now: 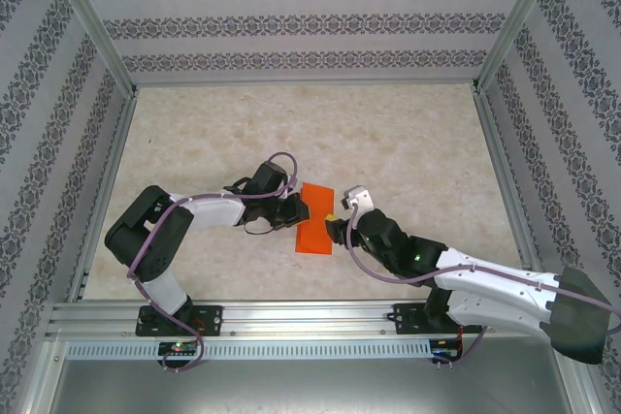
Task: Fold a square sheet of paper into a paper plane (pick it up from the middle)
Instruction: Fold the triangle a second time at the center of the table.
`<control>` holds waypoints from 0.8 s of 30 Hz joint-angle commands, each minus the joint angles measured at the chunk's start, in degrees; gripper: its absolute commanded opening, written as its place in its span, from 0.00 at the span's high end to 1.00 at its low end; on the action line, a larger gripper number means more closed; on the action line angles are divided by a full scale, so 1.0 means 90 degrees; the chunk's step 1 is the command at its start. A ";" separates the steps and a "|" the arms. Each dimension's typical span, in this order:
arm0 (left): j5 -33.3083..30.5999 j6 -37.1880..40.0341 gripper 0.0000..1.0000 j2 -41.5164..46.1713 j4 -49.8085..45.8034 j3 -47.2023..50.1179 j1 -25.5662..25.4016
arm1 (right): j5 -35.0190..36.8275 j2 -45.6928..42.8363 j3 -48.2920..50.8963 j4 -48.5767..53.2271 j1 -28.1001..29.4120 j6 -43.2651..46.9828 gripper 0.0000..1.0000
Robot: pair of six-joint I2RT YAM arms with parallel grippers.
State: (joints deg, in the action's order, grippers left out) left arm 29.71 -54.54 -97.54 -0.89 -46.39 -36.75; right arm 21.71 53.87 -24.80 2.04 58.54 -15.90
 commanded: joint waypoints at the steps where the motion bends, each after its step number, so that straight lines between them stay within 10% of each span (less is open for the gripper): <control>1: 0.0009 0.0041 0.89 0.0095 -0.0041 -0.0168 0.0042 | -0.0209 0.0142 -0.0200 0.0310 0.0160 0.0041 0.39; 24: -0.0198 0.0240 0.93 0.0309 -0.0492 -0.0308 0.0050 | 0.1130 0.2052 -0.1034 -0.0103 0.1481 0.0699 0.30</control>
State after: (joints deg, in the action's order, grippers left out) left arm 29.06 -54.04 -96.23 -4.14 -48.25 -36.75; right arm 29.87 72.07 -33.06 1.98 71.16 -10.35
